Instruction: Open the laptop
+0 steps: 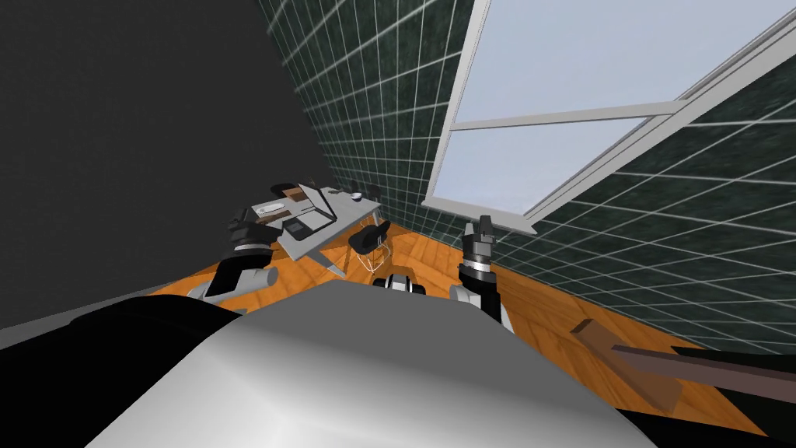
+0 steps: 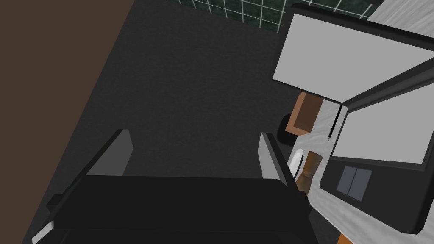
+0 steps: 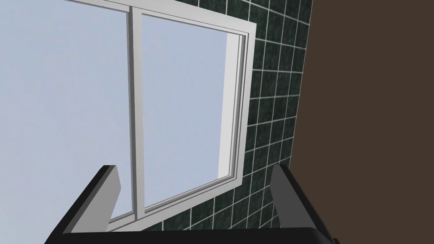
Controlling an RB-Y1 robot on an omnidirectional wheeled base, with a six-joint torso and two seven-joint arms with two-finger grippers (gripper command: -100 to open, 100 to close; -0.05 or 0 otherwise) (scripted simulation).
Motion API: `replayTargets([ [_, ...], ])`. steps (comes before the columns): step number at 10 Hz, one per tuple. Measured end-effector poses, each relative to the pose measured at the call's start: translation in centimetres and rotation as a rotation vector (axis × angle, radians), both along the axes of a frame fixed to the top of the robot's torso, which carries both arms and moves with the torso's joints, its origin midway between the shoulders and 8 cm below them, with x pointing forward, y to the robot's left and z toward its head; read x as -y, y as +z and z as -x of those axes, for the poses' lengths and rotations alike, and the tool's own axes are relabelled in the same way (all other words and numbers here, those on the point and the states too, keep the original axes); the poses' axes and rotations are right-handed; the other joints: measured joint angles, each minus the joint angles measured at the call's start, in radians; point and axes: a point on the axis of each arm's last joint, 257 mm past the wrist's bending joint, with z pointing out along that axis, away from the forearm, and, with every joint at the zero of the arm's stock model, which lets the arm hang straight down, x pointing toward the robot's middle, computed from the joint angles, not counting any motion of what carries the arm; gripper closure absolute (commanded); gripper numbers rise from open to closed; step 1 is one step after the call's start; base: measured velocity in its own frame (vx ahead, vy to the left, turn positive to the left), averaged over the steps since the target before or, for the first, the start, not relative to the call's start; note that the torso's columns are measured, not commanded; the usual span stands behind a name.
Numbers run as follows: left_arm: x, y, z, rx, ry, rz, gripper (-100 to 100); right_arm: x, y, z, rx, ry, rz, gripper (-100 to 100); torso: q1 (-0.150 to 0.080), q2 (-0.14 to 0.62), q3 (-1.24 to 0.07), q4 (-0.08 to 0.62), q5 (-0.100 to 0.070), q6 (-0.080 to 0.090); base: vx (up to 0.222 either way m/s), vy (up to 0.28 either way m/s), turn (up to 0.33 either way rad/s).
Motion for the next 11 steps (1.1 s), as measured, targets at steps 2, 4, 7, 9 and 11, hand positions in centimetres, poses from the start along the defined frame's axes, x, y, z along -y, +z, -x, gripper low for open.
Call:
replayTargets([
  [2,-3.7,0.1,2.3,0.0,0.062,0.053,-100,0.0,0.0,0.0,0.0,0.0,0.0,0,-0.003,-0.003,-0.002,-0.001,0.0,0.001,0.149,-0.127,-0.185],
  [4,-6.6,-0.1,4.3,0.018,0.116,0.105,-100,0.0,0.0,0.0,0.0,0.0,0.0,0,-0.001,0.0,0.0,0.0,0.0,0.001,0.18,-0.098,-0.183],
  [7,-11.1,-0.3,7.8,0.047,0.209,0.189,-100,0.0,0.0,0.0,0.0,0.0,0.0,0,0.0,0.001,0.001,0.001,0.0,0.001,0.15,-0.041,-0.108],
  [9,-13.1,-0.5,9.9,0.069,0.256,0.235,-100,0.0,0.0,0.0,0.0,0.0,0.0,0,-0.003,0.002,0.002,0.001,0.0,0.001,0.126,-0.033,-0.101],
  [11,-15.4,-1.3,12.3,0.089,0.305,0.28,-100,0.0,0.0,0.0,0.0,0.0,0.0,0,-0.003,-0.001,0.0,0.0,0.0,0.001,0.209,-0.033,-0.157],
])
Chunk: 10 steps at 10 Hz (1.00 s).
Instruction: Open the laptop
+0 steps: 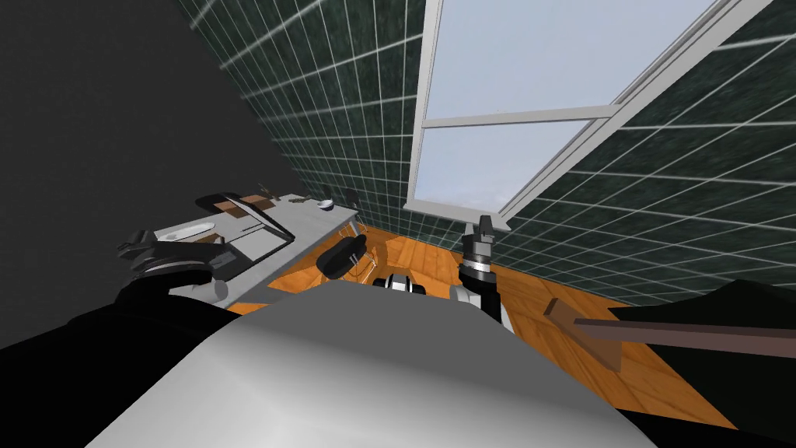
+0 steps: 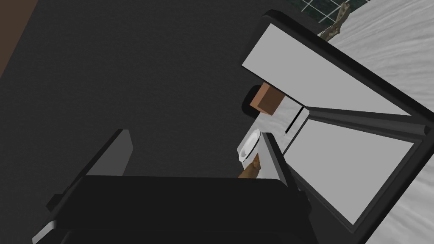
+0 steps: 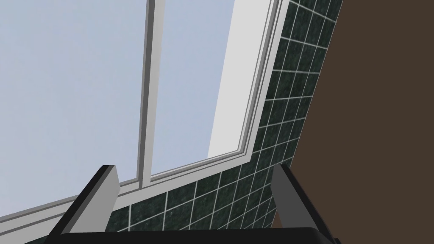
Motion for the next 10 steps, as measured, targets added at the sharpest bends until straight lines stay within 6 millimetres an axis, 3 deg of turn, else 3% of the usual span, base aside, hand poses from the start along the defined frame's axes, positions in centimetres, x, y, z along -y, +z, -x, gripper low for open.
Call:
replayTargets([
  [4,-4.5,-1.0,5.9,0.073,0.132,0.108,-100,0.0,0.0,0.0,0.0,0.0,0.0,0,0.0,0.001,0.001,0.001,0.0,0.0,0.192,-0.016,-0.103],
  [10,-8.1,-1.9,13.1,0.191,0.275,0.225,-100,0.0,0.0,0.0,0.0,0.0,0.0,0,0.0,0.0,-0.001,0.0,0.0,0.0,0.149,0.015,-0.086],
])
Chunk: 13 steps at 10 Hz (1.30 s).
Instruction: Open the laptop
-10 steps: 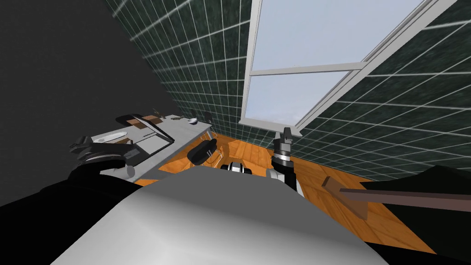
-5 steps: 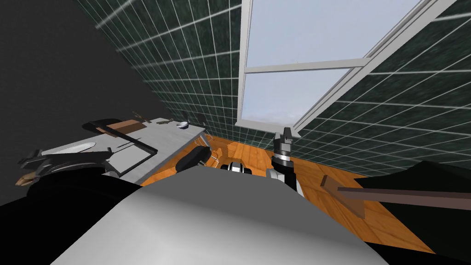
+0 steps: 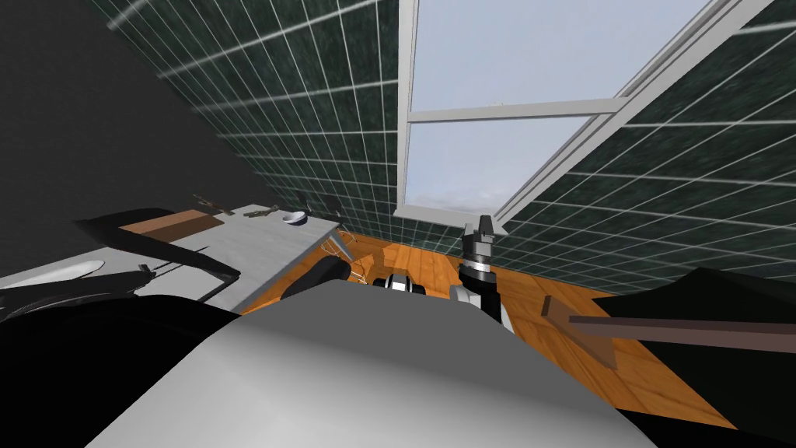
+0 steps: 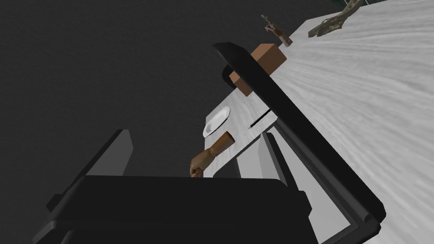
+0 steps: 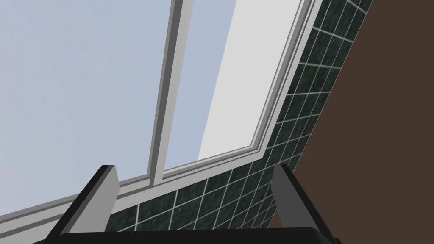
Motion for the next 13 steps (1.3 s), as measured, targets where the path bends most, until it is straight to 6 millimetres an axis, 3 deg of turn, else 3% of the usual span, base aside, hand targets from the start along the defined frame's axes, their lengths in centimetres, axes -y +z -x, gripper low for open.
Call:
replayTargets([
  [4,-1.9,-1.4,5.7,0.102,0.115,0.084,-100,0.0,0.0,0.0,0.0,0.0,0.0,0,0.0,0.001,0.001,0.001,0.0,0.0,0.164,0.028,-0.077],
  [8,-2.8,-2.6,8.6,0.161,0.18,0.131,-100,0.0,0.0,0.0,0.0,0.0,0.0,0,0.001,0.002,0.002,0.001,0.001,0.0,0.091,0.037,-0.038],
  [10,-3.0,-2.4,8.8,0.164,0.183,0.132,-100,0.0,0.0,0.0,0.0,0.0,0.0,0,0.003,0.004,0.003,0.002,0.001,0.0,0.023,0.084,-0.017],
  [11,-3.0,-2.3,8.8,0.164,0.184,0.132,100,0.0,0.0,0.0,0.0,0.0,0.0,0,0.0,0.004,0.003,0.001,0.001,0.0,0.003,0.013,0.008],
  [13,-2.9,-2.2,8.8,0.208,0.181,0.136,100,0.0,0.0,0.0,0.0,0.0,0.0,0,-0.001,0.004,0.003,0.001,0.001,0.001,-0.093,0.012,-0.012],
])
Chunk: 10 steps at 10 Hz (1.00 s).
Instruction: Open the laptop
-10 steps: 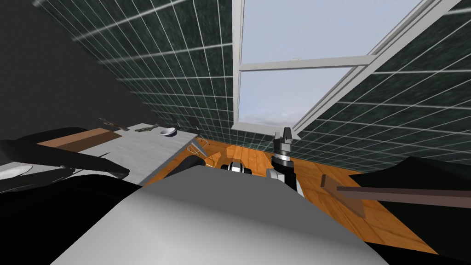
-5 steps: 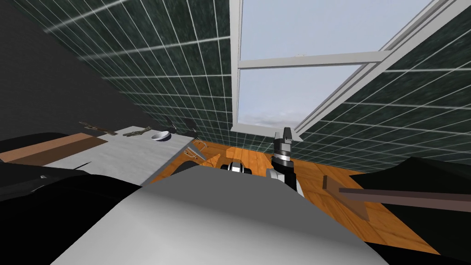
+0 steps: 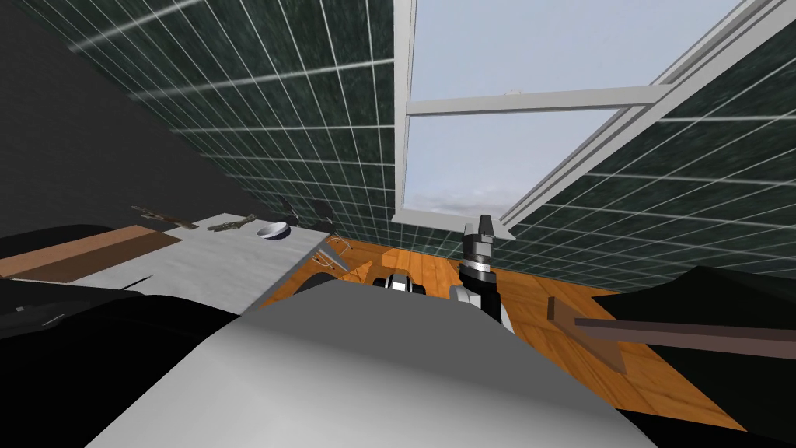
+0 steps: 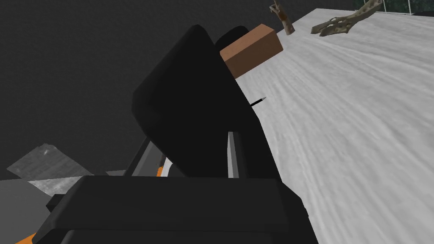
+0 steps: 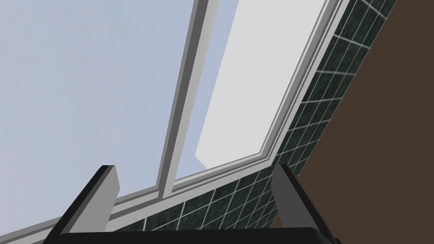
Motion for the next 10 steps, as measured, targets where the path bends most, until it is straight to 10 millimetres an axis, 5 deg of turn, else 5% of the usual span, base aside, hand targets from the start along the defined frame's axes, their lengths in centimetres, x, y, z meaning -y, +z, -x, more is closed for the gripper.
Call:
replayTargets([
  [10,0.89,-0.9,-0.56,0.395,-0.011,0.02,100,0.0,0.0,0.0,0.0,0.0,0.0,0,0.006,0.001,0.001,0.001,0.003,-0.004,-0.108,0.016,-0.007],
])
